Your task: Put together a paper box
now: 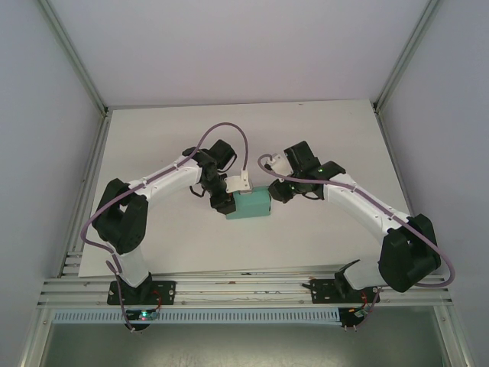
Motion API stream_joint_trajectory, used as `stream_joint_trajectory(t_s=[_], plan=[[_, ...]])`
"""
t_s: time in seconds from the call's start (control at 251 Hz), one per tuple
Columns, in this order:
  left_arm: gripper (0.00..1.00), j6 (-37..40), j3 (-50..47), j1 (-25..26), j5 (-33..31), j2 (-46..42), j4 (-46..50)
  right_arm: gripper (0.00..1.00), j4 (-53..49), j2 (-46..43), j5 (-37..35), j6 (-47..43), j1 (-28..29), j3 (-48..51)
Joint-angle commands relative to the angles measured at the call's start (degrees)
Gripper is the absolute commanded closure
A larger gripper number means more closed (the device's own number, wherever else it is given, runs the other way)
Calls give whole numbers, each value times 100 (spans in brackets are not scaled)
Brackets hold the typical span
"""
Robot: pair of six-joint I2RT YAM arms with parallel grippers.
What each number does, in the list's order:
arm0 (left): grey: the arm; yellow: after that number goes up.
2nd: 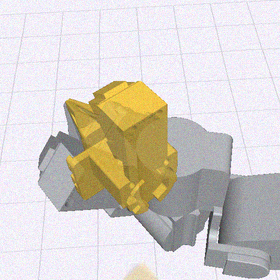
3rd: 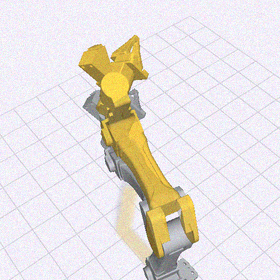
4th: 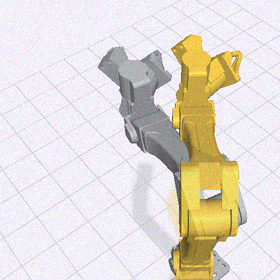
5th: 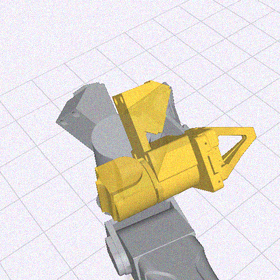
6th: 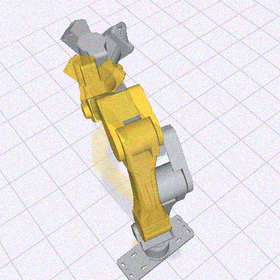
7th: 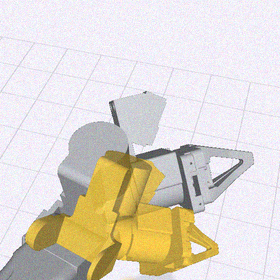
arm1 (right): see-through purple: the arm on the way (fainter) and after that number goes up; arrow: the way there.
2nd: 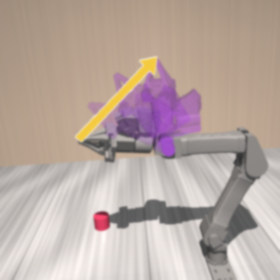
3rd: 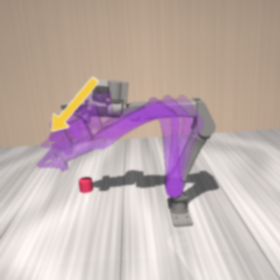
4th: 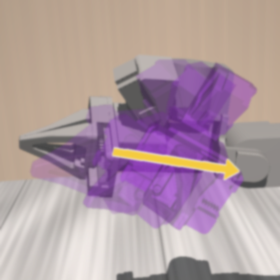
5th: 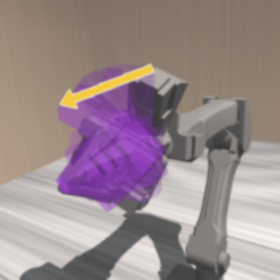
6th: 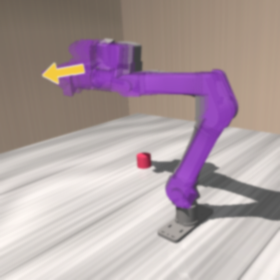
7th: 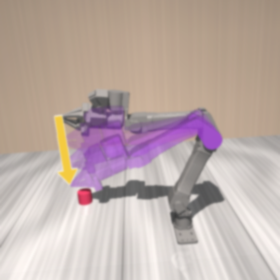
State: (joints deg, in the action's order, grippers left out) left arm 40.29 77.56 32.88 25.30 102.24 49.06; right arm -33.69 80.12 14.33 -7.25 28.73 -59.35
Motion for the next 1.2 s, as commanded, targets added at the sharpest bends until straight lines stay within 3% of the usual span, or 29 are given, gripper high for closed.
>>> stream_joint_trajectory(t_s=[0.0, 0.036, 0.2, 0.375, 0.61, 0.774, 0.97, 1.093, 1.197], plan=[[64, -39, 131, -44, -64, 68, 256, 94, -129, 91, -109, 244, 127, -245], [64, -104, 146, -45, -92, 88, 237, 100, -165, 116, -19, 399, 155, -323], [64, -418, 197, -43, -157, 161, 20, 100, 207, 36, -43, 2180, 432, -324], [64, -531, 221, -39, -22, 235, -54, 100, 1693, -217, -263, 3922, 611, 625], [63, -531, 250, -39, -75, 261, -36, 100, 2157, -442, -774, 3746, 744, 1313], [62, -579, 258, -38, -126, 270, -82, 100, 2334, -615, -1263, 2797, 1180, 1823], [59, -721, 303, -40, -178, 284, -116, 100, 2904, -801, -1953, 2585, 1565, 2588], [51, -837, 366, -42, -128, 228, -111, 100, 2749, -783, -2232, 2776, 1574, 2427], [28, -956, 407, -35, -83, 116, -125, 100, 2577, -735, -2559, 2881, 1627, 2226]])
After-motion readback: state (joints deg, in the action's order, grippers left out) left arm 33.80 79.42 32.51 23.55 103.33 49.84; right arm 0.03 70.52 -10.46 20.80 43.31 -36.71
